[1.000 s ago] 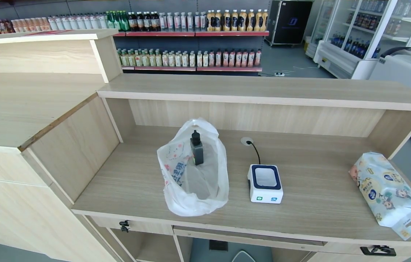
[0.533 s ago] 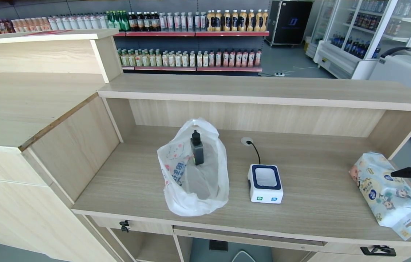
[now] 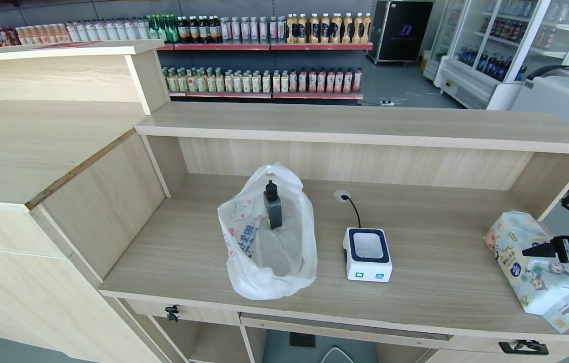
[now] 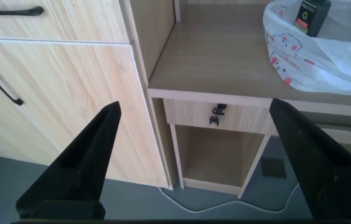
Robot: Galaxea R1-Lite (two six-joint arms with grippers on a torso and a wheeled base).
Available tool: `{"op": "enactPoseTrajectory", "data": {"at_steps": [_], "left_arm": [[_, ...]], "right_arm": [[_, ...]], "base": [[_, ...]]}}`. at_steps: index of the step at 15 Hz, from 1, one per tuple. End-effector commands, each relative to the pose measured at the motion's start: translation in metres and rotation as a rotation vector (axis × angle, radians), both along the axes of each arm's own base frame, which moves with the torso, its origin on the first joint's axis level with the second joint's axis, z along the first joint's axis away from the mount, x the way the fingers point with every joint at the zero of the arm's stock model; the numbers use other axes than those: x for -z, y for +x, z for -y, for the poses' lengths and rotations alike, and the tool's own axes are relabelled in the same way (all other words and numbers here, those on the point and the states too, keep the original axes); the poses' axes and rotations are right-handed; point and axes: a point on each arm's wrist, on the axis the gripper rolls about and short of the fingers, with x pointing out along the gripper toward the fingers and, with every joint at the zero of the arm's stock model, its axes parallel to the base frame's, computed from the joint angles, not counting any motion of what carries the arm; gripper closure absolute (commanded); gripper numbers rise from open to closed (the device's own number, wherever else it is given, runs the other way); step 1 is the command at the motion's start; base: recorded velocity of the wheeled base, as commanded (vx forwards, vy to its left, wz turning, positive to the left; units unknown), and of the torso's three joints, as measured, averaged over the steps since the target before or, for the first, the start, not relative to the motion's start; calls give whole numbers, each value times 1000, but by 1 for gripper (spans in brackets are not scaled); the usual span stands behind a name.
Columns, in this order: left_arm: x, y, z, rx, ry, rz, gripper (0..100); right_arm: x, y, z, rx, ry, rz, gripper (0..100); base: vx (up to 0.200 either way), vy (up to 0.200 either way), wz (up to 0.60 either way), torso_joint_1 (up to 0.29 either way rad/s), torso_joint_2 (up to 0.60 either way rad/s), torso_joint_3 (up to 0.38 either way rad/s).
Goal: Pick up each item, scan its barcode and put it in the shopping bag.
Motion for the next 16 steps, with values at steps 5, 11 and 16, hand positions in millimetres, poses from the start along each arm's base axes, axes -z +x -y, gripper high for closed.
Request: {"op": "enactPoseTrajectory", "data": {"at_steps": [5,11,16], "left_arm": [[0,0,0,-1,0,0,0],[0,0,0,-1,0,0,0],[0,0,0,-1,0,0,0]], "right_arm": [[24,5,0,-10,31,-48,0],[53,6,0,-11,36,-55,0],[68,8,2,-8,38,-57,0]], "base": [[0,0,0,0,0,0],[0,0,0,0,0,0],[0,0,0,0,0,0]]}}
